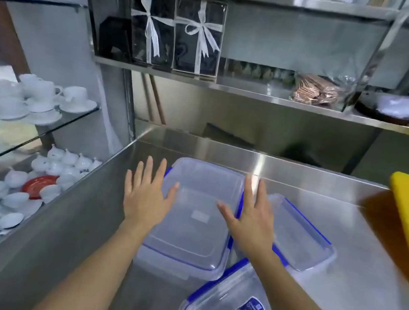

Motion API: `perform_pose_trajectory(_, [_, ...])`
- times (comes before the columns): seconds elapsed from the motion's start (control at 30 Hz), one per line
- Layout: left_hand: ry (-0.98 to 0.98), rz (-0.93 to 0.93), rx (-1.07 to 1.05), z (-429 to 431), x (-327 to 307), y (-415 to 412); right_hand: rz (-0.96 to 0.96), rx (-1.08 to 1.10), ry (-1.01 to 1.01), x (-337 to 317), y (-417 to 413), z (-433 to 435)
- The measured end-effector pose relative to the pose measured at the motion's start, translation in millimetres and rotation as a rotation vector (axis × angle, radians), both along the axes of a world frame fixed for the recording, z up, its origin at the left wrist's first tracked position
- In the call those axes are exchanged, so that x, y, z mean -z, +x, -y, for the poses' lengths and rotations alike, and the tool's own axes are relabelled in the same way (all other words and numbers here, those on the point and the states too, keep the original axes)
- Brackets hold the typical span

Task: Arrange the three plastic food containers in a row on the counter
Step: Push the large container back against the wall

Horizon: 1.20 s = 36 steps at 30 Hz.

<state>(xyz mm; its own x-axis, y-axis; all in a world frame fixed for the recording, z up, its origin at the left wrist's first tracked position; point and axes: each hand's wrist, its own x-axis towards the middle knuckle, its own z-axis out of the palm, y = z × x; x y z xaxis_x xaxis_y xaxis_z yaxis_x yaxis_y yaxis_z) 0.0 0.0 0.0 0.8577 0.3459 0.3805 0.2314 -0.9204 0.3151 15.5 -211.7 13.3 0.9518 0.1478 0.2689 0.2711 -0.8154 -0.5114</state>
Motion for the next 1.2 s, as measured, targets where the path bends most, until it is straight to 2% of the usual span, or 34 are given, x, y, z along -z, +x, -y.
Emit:
perform_pose_trajectory(0.13, [-0.139,-0.316,-0.063,-10,21,-5,-0.404,-0.052,0.130,32,-11,-9])
perform_pose_trajectory(0.2, [-0.267,-0.392,-0.034,-11,18,-4,-0.508,-0.066,0.271,38,-9,-13])
perform_pose_trajectory(0.27, [-0.326,-0.392,-0.024,-11,16,-2,-0.545,-0.087,0.320,39,-4,-12])
perform_pose_trajectory(0.53, [-0.335,-0.387,-0.031,-9,13,-5,-0.624,-0.168,0.330,33,12,-13])
perform_pose_trajectory(0.6, [-0.301,-0.467,0.110,-13,7,-7,-0.586,-0.151,0.206,31,15,-9])
perform_pose_trajectory(0.67, [-0.287,-0.690,0.283,-22,-4,-12,-0.489,-0.162,0.022,25,11,-7])
perform_pose_trajectory(0.73, [-0.187,-0.951,0.397,-30,-18,-16,-0.441,-0.270,-0.126,21,7,-7])
perform_pose_trajectory(0.83, [-0.034,-1.124,0.446,-30,-27,-19,-0.513,-0.454,-0.365,16,6,-5])
perform_pose_trajectory(0.93, [0.065,-1.139,0.409,-23,-20,-22,-0.615,-0.552,-0.522,4,10,1])
perform_pose_trajectory(1.03, [0.076,-1.096,0.399,-23,-11,-22,-0.633,-0.559,-0.658,1,13,-1])
perform_pose_trajectory(1.2, [-0.025,-0.971,0.437,-31,-7,-12,-0.577,-0.544,-0.658,4,23,-5])
